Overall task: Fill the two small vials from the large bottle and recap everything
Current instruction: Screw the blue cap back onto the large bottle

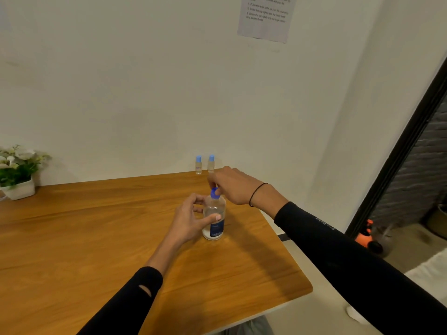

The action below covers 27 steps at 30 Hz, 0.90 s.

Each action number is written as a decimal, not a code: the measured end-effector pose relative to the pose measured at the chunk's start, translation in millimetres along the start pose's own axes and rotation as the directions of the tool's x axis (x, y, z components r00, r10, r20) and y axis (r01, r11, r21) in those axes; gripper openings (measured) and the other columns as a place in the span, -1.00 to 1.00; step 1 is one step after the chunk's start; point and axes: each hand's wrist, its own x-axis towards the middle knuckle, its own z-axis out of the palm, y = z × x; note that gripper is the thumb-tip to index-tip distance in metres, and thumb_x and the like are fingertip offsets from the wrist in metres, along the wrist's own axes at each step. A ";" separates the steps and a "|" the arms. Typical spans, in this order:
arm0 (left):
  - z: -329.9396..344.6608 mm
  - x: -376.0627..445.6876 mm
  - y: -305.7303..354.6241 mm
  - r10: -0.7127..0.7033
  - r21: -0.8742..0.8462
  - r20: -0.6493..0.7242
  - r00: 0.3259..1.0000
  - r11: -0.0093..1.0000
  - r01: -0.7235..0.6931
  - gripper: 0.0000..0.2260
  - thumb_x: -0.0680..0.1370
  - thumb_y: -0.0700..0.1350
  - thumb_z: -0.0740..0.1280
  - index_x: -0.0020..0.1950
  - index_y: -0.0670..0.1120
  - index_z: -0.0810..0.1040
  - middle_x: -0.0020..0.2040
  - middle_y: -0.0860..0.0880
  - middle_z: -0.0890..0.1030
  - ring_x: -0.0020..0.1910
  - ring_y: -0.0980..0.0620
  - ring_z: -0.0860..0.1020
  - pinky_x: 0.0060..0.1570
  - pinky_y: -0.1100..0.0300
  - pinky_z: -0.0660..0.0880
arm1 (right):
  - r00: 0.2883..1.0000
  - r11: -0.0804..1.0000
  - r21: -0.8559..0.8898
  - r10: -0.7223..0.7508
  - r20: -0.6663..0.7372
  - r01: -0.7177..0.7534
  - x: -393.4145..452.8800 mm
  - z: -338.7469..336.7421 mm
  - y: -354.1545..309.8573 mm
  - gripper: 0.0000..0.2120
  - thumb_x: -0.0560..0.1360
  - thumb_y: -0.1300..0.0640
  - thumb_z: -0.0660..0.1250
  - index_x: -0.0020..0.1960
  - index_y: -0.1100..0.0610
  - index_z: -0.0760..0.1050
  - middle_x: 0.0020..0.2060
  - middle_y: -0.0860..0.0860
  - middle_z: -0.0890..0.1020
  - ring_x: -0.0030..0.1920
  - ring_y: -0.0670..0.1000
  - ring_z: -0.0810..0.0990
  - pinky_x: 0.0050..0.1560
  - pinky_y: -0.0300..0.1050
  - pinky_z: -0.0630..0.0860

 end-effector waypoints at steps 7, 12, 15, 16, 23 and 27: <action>0.4 -1.8 0.0 0.009 0.015 -0.005 1.000 1.000 -0.009 -0.51 0.42 0.02 0.66 0.24 0.05 0.51 0.24 0.09 0.60 0.14 0.06 0.63 -0.11 0.27 0.53 | 0.995 0.978 -0.188 0.075 -0.061 -0.085 -0.7 0.2 -9.3 -0.66 0.66 -0.15 0.29 0.20 0.11 0.45 -0.06 0.09 0.47 -0.10 0.19 0.57 -0.18 0.02 0.48; -0.2 1.5 -2.4 0.000 0.013 0.000 1.000 1.000 0.000 -0.49 0.41 0.01 0.67 0.26 0.04 0.53 0.23 0.11 0.60 0.13 0.10 0.62 -0.12 0.28 0.51 | 0.999 0.999 0.018 0.039 0.021 -0.039 1.8 -2.6 -6.7 -0.81 0.61 0.19 0.39 0.21 0.13 0.51 0.08 0.14 0.60 -0.06 0.14 0.60 -0.20 -0.11 0.52; 0.6 2.1 -2.6 0.004 0.013 0.001 1.000 1.000 -0.004 -0.49 0.40 0.01 0.67 0.26 0.04 0.53 0.23 0.11 0.60 0.12 0.10 0.62 -0.11 0.27 0.52 | 0.997 0.995 -0.060 0.079 -0.010 -0.080 2.7 0.3 -5.2 -0.86 0.64 0.11 0.36 -0.04 0.12 0.45 -0.07 0.14 0.56 -0.15 0.16 0.58 -0.26 -0.10 0.41; 1.4 2.3 -2.6 0.007 0.012 -0.001 1.000 1.000 -0.007 -0.49 0.41 0.02 0.67 0.25 0.04 0.52 0.24 0.10 0.60 0.13 0.08 0.62 -0.10 0.25 0.54 | 0.996 0.993 -0.076 0.085 -0.022 -0.086 2.6 1.5 -4.6 -0.78 0.66 0.02 0.35 -0.07 0.10 0.40 -0.11 0.11 0.53 -0.18 0.16 0.56 -0.27 -0.09 0.38; 1.4 2.2 -5.9 0.018 0.021 -0.010 1.000 1.000 -0.017 -0.47 0.39 0.07 0.67 0.26 0.06 0.53 0.25 0.12 0.61 0.12 0.09 0.63 -0.06 0.22 0.56 | 0.962 0.965 0.188 0.217 -0.167 -0.185 -9.1 3.7 5.3 -0.46 0.63 -0.35 0.14 -0.08 0.12 0.52 -0.30 0.01 0.56 -0.27 0.07 0.57 -0.21 0.00 0.54; 0.8 2.6 -9.2 0.030 0.037 0.009 1.000 0.999 -0.030 -0.47 0.39 0.05 0.67 0.28 0.12 0.52 0.24 0.18 0.60 0.14 0.14 0.62 0.00 0.21 0.58 | 0.969 0.875 0.444 0.241 -0.050 -0.194 -27.1 40.4 29.4 -0.71 0.63 0.03 0.39 0.30 0.06 0.45 -0.12 0.01 0.65 -0.13 0.03 0.66 -0.08 -0.03 0.61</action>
